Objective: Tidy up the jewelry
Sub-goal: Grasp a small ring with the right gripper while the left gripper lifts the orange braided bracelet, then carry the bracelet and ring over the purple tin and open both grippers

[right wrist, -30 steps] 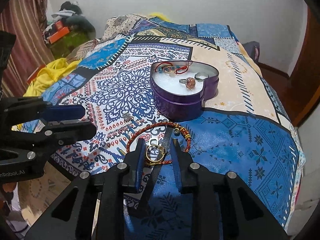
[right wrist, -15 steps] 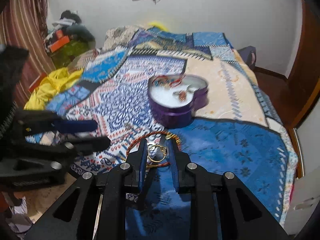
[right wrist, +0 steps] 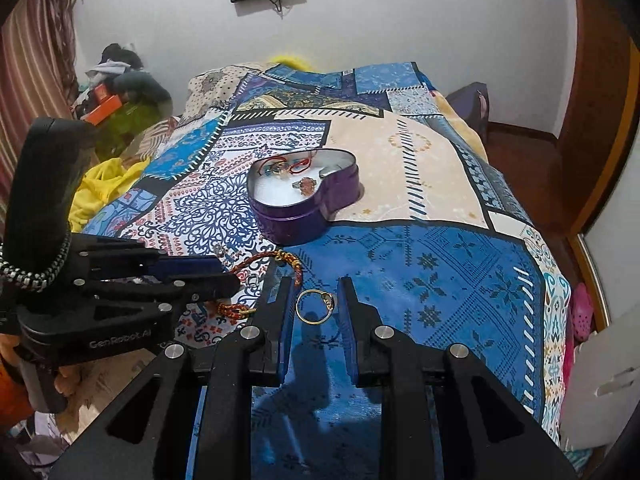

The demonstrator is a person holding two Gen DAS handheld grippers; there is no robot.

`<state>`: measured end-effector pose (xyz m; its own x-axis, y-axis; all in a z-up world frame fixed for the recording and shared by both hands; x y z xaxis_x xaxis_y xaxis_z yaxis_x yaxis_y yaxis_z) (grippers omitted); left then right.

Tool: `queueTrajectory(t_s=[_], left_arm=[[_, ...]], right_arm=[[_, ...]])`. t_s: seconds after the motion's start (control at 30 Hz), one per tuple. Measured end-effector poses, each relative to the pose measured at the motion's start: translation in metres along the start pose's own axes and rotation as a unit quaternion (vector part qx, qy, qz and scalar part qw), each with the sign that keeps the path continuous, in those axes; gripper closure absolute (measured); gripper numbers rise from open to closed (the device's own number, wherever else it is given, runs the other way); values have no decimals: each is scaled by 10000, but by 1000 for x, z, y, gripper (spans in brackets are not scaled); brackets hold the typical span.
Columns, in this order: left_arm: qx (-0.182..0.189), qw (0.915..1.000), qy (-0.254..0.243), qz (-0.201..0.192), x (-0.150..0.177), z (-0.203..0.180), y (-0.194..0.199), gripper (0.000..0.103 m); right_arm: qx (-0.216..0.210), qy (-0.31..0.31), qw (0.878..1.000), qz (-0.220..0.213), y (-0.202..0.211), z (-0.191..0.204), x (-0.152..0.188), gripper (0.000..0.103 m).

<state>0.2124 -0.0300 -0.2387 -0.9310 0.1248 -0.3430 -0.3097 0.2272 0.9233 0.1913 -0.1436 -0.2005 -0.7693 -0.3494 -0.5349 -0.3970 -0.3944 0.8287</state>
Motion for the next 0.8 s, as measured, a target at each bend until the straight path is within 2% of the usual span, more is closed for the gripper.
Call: queueTrajectory(t_s=[0.1, 0.17, 0.23, 0.4, 0.8], left_arm=[[-200, 9996, -174, -40, -2, -6, -3, 89], [-265, 9994, -234, -44, -2, -9, -4, 99], [-332, 9991, -271, -52, -3, -10, -4, 101], [-332, 9990, -257, -130, -1, -10, 4, 102], [-464, 9951, -238, -839, 1, -3, 63, 102]], right_arm=[[-42, -39, 10000, -27, 0, -1, -1, 84], [-63, -49, 10000, -52, 2, -1, -1, 84], [-74, -49, 9999, -75, 4, 0, -1, 84], [-56, -19, 9999, -162, 11, 1, -3, 84], [-2, 36, 9996, -295, 15, 3, -12, 84]])
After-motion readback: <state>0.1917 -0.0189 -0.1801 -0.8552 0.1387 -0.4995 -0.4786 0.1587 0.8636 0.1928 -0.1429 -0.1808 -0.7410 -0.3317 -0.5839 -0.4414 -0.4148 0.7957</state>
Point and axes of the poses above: each gripper's, at about its wrist camera, not at the fingertips, and y roughly against the way its jaws point, z to its left, x to its underside, the point moved 3 cm from there along -y, roughly the way its jaws point, and after that the axes turned 11 degrees about z, right-handed, at the moved point
